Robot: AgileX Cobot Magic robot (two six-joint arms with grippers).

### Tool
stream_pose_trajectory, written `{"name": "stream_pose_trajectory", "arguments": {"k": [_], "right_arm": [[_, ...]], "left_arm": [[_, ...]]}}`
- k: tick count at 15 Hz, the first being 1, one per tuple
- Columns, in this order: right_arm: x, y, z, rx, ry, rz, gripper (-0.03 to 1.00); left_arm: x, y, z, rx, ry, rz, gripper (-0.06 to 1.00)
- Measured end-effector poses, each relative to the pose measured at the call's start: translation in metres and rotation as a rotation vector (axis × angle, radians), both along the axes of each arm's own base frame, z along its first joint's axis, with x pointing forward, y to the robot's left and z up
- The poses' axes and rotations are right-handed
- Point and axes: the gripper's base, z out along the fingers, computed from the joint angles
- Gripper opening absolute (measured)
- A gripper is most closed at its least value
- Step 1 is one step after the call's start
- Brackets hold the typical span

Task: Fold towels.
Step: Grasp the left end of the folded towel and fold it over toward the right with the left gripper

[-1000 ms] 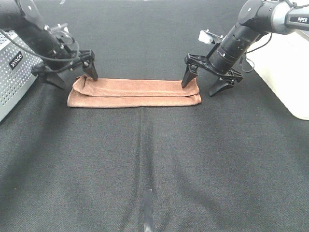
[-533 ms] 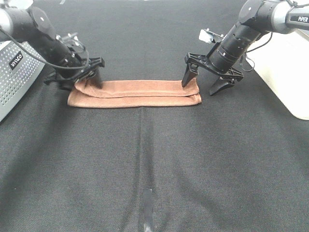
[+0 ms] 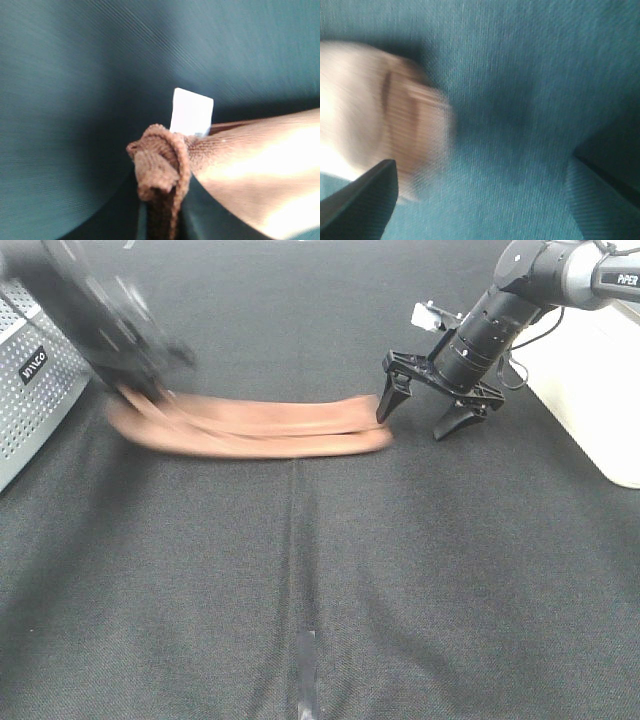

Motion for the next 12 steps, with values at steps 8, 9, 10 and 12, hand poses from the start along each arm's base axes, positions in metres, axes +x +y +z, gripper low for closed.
{"name": "stream_pose_trajectory", "arguments": {"k": [8,9,10,12], "right_arm": [[-0.009,-0.003,0.066,-0.016,-0.065,0.01,0.85],[-0.01,-0.005,0.074,-0.031,-0.081,0.01,0.85],[-0.011,-0.006,0.081,-0.038,-0.09,0.006,0.85],[-0.012,-0.007,0.084,-0.049,-0.094,0.003,0.85]], "left_arm": [[-0.01,-0.115,0.022,-0.271,-0.044,-0.046,0.09],[-0.01,-0.128,0.013,-0.294,-0.042,-0.012,0.09],[-0.009,-0.139,0.003,-0.32,-0.04,0.034,0.1],[-0.009,-0.15,-0.007,-0.348,-0.031,0.083,0.15]]}}
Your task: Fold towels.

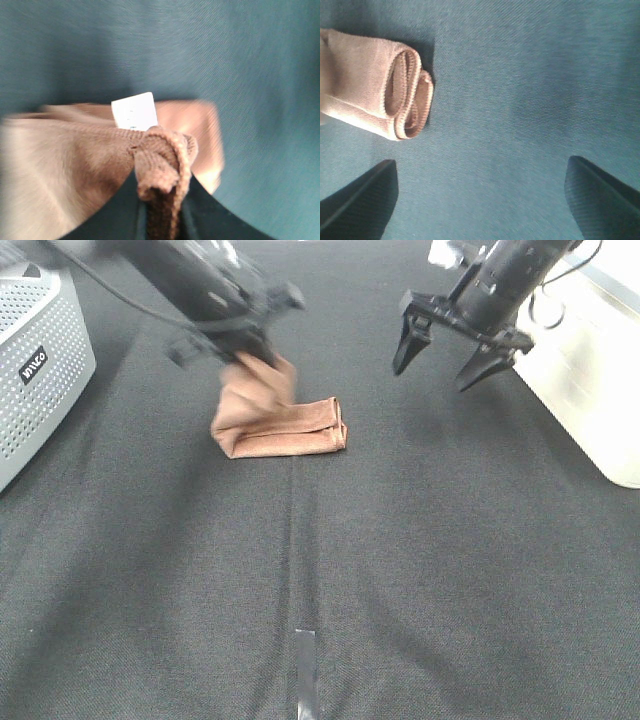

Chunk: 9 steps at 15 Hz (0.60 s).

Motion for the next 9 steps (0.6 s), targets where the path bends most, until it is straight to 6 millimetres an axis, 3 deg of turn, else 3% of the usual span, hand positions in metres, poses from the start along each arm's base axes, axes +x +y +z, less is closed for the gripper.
{"name": "stream_pose_trajectory", "arguments": {"k": [1,2,4,7,9], "right_arm": [[-0.001,0.0,0.001,-0.004,0.005,0.003,0.85],[-0.002,0.0,0.0,-0.007,0.012,0.006,0.85],[-0.002,-0.001,0.0,-0.009,0.012,0.007,0.85],[-0.002,0.0,0.001,0.004,0.014,0.004,0.85],[-0.002,0.007,0.004,0.084,0.016,0.011,0.85]], "left_arm": [[0.0,-0.008,-0.01,-0.015,0.013,0.023,0.25],[-0.002,-0.018,-0.017,-0.029,0.012,0.026,0.46],[-0.004,-0.027,-0.015,-0.062,-0.001,0.028,0.7],[-0.002,-0.027,-0.009,-0.1,-0.004,0.042,0.75],[0.003,-0.008,0.011,-0.077,-0.067,0.012,0.75]]}}
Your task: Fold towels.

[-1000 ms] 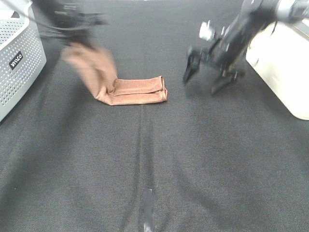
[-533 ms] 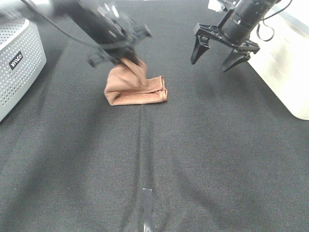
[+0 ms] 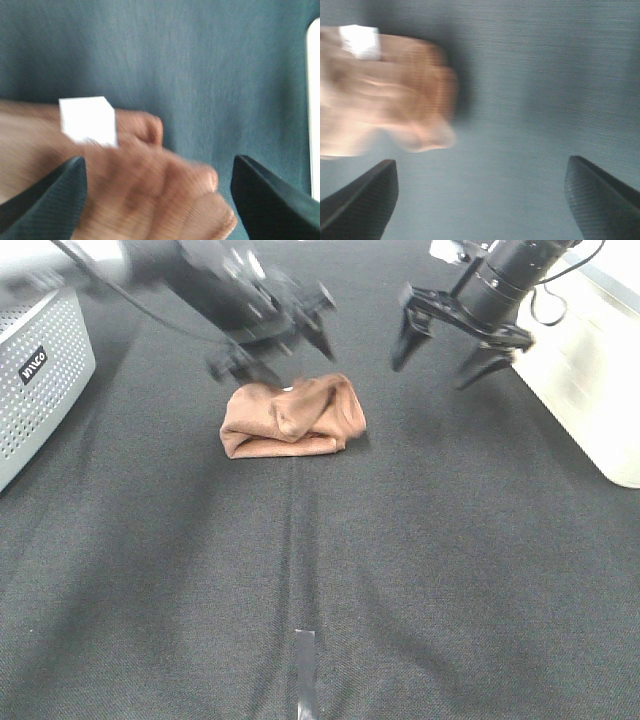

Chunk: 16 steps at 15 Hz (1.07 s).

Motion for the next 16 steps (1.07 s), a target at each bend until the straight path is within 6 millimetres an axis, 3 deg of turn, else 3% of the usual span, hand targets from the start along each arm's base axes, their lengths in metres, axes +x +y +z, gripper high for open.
{"name": "stream_pose_trajectory", "arguments": {"k": [2,4,6,7,8,10,13,16], "right_arm": [[0.001,0.02,0.009,0.175,-0.058,0.053,0.85],[0.001,0.046,0.017,0.303,-0.125,0.095,0.85],[-0.003,0.08,0.011,0.429,-0.136,0.136,0.85],[-0.003,0.08,0.011,0.429,-0.136,0.136,0.85],[-0.007,0.106,-0.006,0.499,-0.114,0.176,0.85],[-0.013,0.131,-0.032,0.552,-0.067,0.205,0.85],[-0.013,0.136,-0.058,0.536,-0.036,0.211,0.85],[-0.002,0.107,-0.065,0.467,-0.017,0.152,0.85]], "left_arm": [[0.009,0.042,0.046,0.058,-0.149,-0.023,0.76],[0.013,0.072,0.071,0.073,-0.211,0.012,0.76],[0.015,0.096,0.084,0.077,-0.233,0.054,0.76],[0.015,0.096,0.084,0.077,-0.233,0.054,0.76],[0.016,0.106,0.09,0.087,-0.244,0.067,0.76],[0.016,0.112,0.093,0.105,-0.25,0.076,0.76],[0.015,0.115,0.092,0.129,-0.24,0.069,0.76],[0.015,0.115,0.091,0.132,-0.236,0.066,0.76]]}}
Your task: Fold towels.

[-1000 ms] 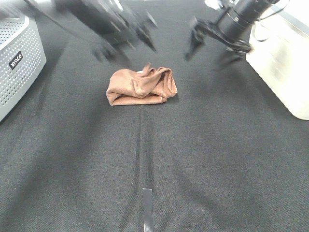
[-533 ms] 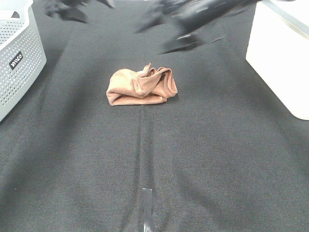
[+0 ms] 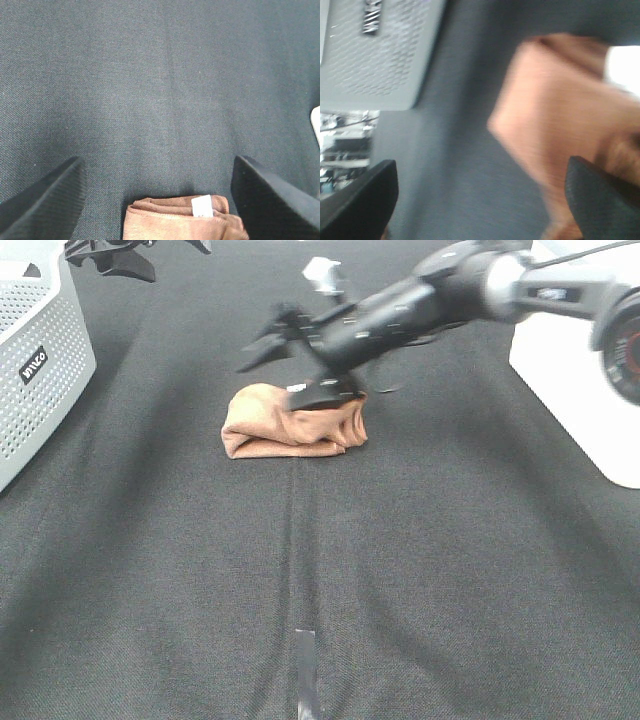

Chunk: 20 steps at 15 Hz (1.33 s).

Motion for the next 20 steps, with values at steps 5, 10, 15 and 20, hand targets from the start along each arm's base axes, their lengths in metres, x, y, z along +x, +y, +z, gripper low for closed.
{"name": "stream_pose_trajectory", "arguments": {"k": [5,10,15,20], "right_arm": [[0.007,-0.043,-0.009,-0.127,0.033,0.01,0.85],[-0.001,-0.054,0.006,-0.287,0.035,0.069,0.85],[-0.015,-0.071,0.08,-0.445,-0.057,0.044,0.85],[-0.063,-0.092,0.16,-0.535,-0.143,-0.037,0.85]], "left_arm": [[-0.001,0.0,-0.001,0.002,0.01,-0.005,0.76],[-0.015,0.002,0.007,0.102,0.079,-0.094,0.76],[-0.049,0.016,0.045,0.287,0.164,-0.172,0.76],[-0.113,0.039,0.119,0.434,0.064,-0.117,0.76]]}}
